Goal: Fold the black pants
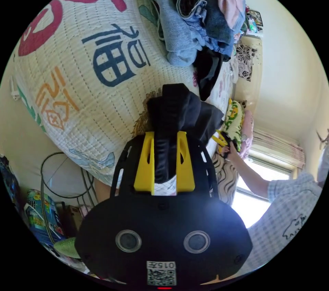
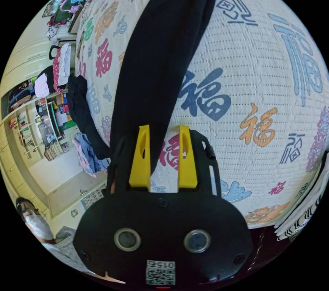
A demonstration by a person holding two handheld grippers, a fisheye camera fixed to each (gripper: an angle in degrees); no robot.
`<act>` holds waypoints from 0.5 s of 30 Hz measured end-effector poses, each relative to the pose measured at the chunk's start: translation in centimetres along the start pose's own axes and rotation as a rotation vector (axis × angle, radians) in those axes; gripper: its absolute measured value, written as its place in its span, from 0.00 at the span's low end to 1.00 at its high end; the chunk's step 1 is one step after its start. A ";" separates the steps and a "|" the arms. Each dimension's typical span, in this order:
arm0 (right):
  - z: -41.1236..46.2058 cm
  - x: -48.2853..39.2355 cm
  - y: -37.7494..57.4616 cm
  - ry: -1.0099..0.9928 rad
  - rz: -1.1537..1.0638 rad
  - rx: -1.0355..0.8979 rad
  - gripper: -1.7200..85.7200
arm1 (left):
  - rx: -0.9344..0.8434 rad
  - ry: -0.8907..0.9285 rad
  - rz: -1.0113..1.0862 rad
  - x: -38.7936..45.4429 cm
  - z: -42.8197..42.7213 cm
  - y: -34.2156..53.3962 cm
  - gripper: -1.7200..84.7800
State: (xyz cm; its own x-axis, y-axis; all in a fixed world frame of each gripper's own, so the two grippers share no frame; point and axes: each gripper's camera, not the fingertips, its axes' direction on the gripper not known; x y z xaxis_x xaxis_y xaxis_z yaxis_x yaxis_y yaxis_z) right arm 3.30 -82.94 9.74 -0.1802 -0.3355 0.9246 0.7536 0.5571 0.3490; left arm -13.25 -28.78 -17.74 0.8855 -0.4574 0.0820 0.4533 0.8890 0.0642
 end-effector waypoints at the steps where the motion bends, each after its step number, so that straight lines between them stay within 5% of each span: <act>1: -0.5 0.7 -0.4 -0.011 0.020 -0.008 0.13 | -0.022 0.047 -0.003 0.1 -0.1 -0.4 0.09; 4: -3.3 1.9 -0.5 -0.022 0.018 -0.008 0.04 | -0.046 0.105 -0.003 0.7 -1.5 -1.3 0.05; 7: -6.2 2.6 0.1 -0.184 -0.010 -0.023 0.03 | -0.050 0.014 0.045 2.4 -3.5 -2.3 0.03; 15: -11.9 4.2 2.1 -0.152 -0.042 -0.033 0.04 | -0.079 0.017 0.019 4.6 -2.5 -4.2 0.08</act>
State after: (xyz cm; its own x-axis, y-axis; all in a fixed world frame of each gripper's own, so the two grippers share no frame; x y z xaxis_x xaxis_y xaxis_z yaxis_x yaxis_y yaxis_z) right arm 11.66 -92.25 12.58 -0.3038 -0.2373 0.9227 0.7632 0.5190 0.3848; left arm -10.81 -34.53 -20.07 0.8952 -0.4407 0.0657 0.4426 0.8966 -0.0163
